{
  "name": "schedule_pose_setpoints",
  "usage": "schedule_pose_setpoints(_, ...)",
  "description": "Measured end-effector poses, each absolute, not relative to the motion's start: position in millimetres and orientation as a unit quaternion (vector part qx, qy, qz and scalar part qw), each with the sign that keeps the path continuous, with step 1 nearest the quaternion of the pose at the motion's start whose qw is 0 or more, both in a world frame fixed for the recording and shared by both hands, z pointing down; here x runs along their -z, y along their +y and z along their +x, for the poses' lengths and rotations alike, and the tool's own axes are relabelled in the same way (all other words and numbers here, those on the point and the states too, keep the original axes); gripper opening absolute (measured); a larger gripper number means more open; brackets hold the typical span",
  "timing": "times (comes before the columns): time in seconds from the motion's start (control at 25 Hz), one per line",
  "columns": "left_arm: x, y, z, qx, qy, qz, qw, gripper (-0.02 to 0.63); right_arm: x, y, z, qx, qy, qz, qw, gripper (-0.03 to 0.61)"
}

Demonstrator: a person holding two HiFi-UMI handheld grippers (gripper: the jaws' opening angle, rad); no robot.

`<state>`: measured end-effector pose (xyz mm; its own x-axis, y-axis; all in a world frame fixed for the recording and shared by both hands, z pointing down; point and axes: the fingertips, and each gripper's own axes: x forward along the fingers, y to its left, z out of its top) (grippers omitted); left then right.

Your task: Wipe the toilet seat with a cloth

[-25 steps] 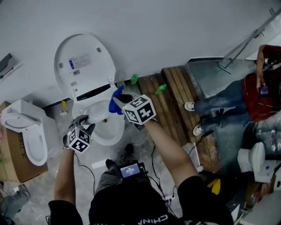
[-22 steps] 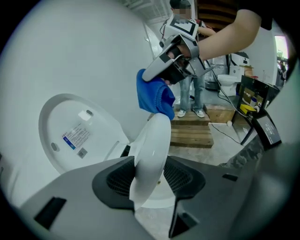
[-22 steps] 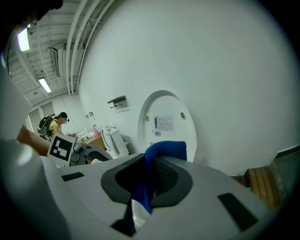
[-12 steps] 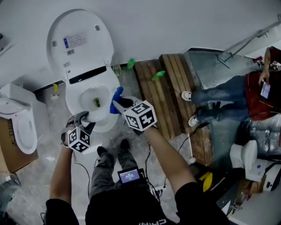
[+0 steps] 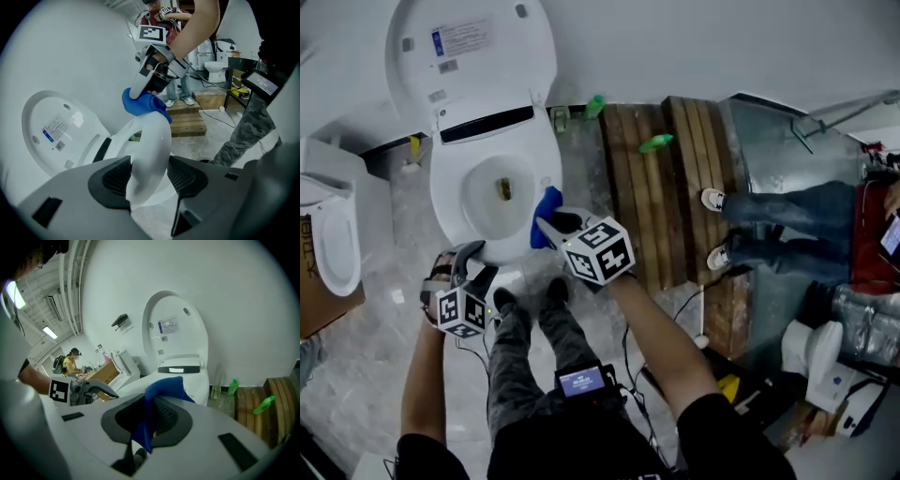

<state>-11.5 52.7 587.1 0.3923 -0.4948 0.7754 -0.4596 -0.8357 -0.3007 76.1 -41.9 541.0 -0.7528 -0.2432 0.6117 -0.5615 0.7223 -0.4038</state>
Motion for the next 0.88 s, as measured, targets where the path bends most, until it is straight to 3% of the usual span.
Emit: schedule_pose_setpoints(0.88, -751.0, 100.4, 9.9, 0.500, 0.261, -0.825, -0.011, 0.253, -731.0, 9.0, 84.2, -0.329, -0.866, 0.188, 0.325, 0.044)
